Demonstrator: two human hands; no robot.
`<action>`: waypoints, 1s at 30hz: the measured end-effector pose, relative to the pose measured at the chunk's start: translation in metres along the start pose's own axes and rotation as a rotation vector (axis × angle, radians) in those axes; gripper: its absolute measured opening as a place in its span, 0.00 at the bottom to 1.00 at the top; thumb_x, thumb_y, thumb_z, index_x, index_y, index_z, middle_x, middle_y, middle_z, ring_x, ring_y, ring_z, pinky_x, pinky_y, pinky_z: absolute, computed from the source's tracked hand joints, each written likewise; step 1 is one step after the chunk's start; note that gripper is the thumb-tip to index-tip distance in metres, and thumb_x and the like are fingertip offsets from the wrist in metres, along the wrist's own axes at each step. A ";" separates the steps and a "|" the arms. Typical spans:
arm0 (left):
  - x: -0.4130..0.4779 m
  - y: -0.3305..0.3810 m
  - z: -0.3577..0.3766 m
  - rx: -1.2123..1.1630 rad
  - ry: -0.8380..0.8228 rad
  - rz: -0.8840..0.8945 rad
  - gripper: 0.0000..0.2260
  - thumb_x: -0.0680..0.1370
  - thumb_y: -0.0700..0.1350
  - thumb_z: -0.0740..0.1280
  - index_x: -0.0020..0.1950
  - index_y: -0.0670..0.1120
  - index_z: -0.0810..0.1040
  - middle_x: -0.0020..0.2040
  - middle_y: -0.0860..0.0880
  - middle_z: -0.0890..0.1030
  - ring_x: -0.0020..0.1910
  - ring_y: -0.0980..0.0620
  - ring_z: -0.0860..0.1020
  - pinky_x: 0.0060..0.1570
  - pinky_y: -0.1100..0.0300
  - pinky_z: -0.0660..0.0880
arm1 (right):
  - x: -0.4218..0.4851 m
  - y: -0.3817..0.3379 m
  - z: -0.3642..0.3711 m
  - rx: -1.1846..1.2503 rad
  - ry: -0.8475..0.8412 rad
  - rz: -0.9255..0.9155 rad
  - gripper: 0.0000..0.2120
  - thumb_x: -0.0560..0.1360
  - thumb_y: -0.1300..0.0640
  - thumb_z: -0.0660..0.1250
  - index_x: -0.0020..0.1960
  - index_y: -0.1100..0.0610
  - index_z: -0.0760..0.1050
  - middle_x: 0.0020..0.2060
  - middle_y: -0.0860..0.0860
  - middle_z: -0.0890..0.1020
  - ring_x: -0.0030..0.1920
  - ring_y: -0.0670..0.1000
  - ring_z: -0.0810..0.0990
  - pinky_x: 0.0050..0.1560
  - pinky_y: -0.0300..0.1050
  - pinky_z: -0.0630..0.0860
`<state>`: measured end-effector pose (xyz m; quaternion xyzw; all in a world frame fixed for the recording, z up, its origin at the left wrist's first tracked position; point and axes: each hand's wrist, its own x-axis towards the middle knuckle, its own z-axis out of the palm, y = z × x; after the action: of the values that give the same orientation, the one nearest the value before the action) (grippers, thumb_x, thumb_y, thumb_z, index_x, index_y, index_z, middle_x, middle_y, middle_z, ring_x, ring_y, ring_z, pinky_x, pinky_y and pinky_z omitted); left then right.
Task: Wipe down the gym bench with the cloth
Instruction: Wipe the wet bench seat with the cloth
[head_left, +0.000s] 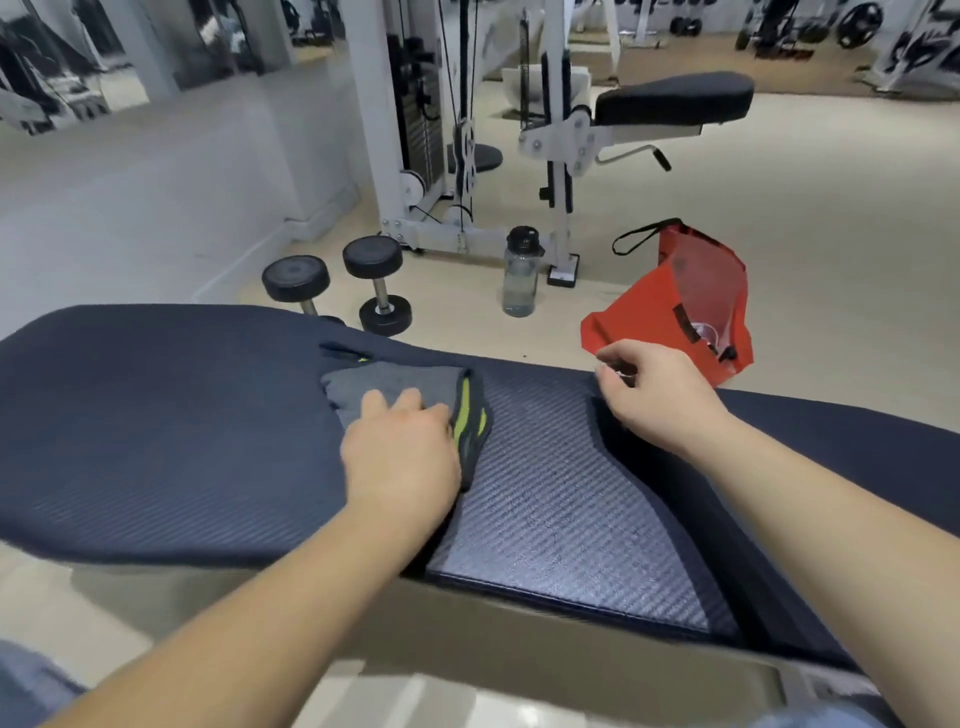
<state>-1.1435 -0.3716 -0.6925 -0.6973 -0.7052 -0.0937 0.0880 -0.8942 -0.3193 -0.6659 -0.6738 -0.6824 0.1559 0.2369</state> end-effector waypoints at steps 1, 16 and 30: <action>-0.002 0.024 -0.002 -0.007 -0.003 0.076 0.12 0.81 0.51 0.59 0.53 0.54 0.82 0.51 0.53 0.80 0.51 0.44 0.71 0.36 0.54 0.63 | 0.000 0.004 0.000 0.012 0.007 0.012 0.15 0.81 0.52 0.65 0.65 0.53 0.81 0.58 0.50 0.85 0.59 0.51 0.82 0.63 0.52 0.78; 0.083 -0.058 0.022 -0.132 -0.130 0.145 0.16 0.84 0.58 0.56 0.69 0.65 0.75 0.73 0.59 0.74 0.66 0.45 0.70 0.59 0.49 0.70 | 0.037 -0.087 0.048 0.083 -0.031 -0.048 0.14 0.81 0.54 0.62 0.62 0.53 0.82 0.58 0.51 0.86 0.59 0.54 0.82 0.60 0.44 0.75; 0.025 -0.137 0.010 -0.058 -0.012 -0.083 0.13 0.82 0.52 0.61 0.59 0.57 0.83 0.62 0.55 0.82 0.55 0.43 0.74 0.46 0.52 0.71 | 0.036 -0.152 0.109 -0.065 -0.231 -0.261 0.15 0.81 0.55 0.60 0.62 0.52 0.82 0.62 0.52 0.84 0.63 0.56 0.80 0.66 0.55 0.76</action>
<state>-1.2804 -0.3459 -0.6975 -0.6704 -0.7309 -0.1135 0.0596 -1.0801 -0.2789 -0.6726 -0.5645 -0.7913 0.1782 0.1533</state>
